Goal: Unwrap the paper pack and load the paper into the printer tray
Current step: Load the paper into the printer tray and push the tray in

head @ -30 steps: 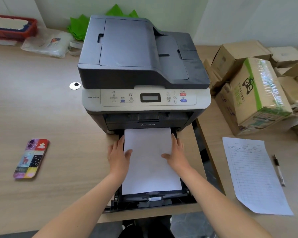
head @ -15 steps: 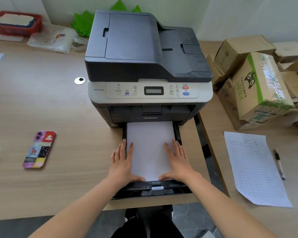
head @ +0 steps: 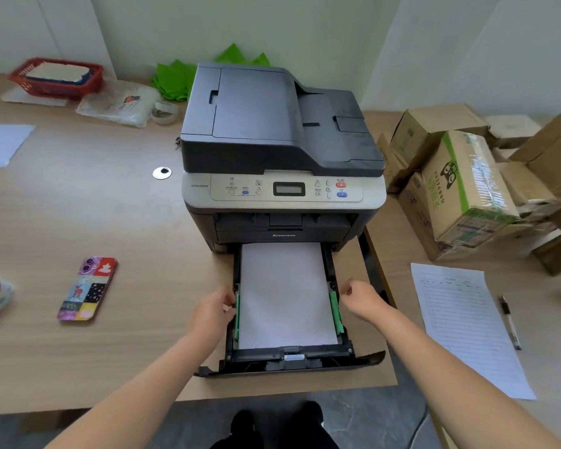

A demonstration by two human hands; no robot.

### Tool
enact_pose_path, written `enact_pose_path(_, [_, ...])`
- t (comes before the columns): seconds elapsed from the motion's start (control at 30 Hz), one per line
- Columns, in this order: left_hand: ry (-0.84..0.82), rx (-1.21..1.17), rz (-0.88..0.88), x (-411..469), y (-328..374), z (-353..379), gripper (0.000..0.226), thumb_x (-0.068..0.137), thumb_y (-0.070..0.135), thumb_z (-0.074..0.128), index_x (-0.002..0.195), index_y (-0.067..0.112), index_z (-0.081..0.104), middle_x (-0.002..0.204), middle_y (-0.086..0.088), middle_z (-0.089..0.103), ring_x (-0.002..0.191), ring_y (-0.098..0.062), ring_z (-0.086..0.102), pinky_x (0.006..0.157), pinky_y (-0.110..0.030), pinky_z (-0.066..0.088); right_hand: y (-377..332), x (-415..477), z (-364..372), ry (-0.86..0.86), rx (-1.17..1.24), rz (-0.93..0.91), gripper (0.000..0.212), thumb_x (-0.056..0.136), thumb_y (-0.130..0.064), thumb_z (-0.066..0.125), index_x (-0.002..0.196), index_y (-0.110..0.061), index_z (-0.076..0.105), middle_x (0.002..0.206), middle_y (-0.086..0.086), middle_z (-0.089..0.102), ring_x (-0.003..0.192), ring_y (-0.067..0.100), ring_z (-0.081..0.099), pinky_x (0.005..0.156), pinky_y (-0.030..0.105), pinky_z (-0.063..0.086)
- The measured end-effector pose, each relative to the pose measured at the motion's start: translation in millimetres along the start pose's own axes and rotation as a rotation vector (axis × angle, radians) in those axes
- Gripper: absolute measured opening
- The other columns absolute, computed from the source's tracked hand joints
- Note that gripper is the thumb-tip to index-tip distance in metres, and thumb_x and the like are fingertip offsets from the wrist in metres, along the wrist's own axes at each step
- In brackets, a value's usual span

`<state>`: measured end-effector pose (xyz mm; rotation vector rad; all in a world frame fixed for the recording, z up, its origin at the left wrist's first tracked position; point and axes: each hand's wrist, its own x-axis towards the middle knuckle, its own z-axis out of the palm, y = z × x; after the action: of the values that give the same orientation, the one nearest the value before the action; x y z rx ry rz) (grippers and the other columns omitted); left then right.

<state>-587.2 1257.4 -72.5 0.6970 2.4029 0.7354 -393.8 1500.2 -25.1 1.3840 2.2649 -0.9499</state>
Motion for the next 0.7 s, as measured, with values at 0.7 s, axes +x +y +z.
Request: enact_pose_path(0.7, [-0.308, -0.409, -0.173, -30, 10, 5, 0.068, 0.088, 0.007, 0.060, 0.150, 0.009, 0.031, 0.160, -0.001, 0.021, 0.119, -0.015, 0.047, 0.085, -0.016, 0.047, -18, -25, 37, -0.015, 0.181, 0.178, 0.034, 0.081, -0.005, 0.047, 0.111, 0.004, 0.058, 0.087, 0.013, 0.060, 0.078, 0.027, 0.059, 0.069, 0.030, 0.047])
